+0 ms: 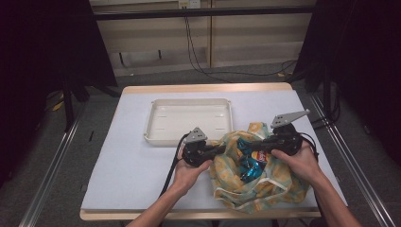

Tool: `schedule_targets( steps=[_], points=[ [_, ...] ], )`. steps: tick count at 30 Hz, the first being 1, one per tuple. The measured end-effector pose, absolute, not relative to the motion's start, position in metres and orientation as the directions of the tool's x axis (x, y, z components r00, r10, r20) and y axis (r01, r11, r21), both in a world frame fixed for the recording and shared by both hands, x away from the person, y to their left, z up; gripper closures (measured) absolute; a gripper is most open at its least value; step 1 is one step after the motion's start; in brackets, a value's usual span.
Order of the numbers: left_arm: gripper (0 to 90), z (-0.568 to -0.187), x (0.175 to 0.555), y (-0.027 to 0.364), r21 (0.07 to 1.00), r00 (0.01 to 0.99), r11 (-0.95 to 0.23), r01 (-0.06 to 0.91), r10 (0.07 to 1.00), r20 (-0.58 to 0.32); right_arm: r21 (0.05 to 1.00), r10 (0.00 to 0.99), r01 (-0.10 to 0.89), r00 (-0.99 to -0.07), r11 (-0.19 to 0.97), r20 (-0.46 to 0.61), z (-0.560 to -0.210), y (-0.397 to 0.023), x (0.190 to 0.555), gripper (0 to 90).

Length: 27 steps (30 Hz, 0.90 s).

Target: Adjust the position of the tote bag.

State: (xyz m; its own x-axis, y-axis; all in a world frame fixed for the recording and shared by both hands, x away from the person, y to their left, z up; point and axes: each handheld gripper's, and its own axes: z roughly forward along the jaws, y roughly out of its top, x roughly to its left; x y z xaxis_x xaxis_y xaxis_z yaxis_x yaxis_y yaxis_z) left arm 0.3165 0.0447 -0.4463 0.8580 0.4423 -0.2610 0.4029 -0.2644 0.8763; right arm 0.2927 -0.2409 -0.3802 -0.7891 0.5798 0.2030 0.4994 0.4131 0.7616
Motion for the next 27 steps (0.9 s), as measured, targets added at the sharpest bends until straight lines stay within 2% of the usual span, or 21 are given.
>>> schedule_targets(
  steps=[5, 7, 10, 12, 17, 19, 27],
  points=[
    [88.8, -0.449, 0.313, 0.036, 0.867, 0.859, -0.267, 0.420, 0.424, -0.286, 0.780, 0.567, 0.477, -0.800, 0.406, 0.194, -0.370, -0.238, 0.288, 90.0],
    [89.0, -0.448, 0.313, 0.037, 0.866, 0.852, -0.273, 0.419, 0.446, -0.272, 0.784, 0.563, 0.469, -0.804, 0.407, 0.190, -0.369, -0.238, 0.287, 90.0],
    [89.2, -0.448, 0.319, 0.048, 0.862, 0.799, -0.214, 0.460, 0.523, -0.296, 0.791, 0.550, 0.460, -0.813, 0.403, 0.193, -0.365, -0.238, 0.283, 90.0],
    [89.2, -0.451, 0.321, 0.053, 0.866, 0.801, -0.195, 0.461, 0.512, -0.311, 0.794, 0.554, 0.458, -0.811, 0.400, 0.189, -0.365, -0.239, 0.284, 90.0],
    [89.2, -0.454, 0.318, 0.046, 0.865, 0.817, -0.244, 0.438, 0.509, -0.270, 0.799, 0.555, 0.459, -0.809, 0.388, 0.196, -0.365, -0.240, 0.284, 90.0],
    [89.1, -0.455, 0.318, 0.042, 0.860, 0.821, -0.237, 0.451, 0.488, -0.296, 0.810, 0.533, 0.442, -0.823, 0.385, 0.196, -0.360, -0.240, 0.282, 90.0],
    [88.6, -0.452, 0.304, 0.027, 0.878, 0.894, -0.310, 0.366, 0.378, -0.239, 0.844, 0.572, 0.424, -0.800, 0.329, 0.179, -0.346, -0.248, 0.281, 90.0]
  ],
)
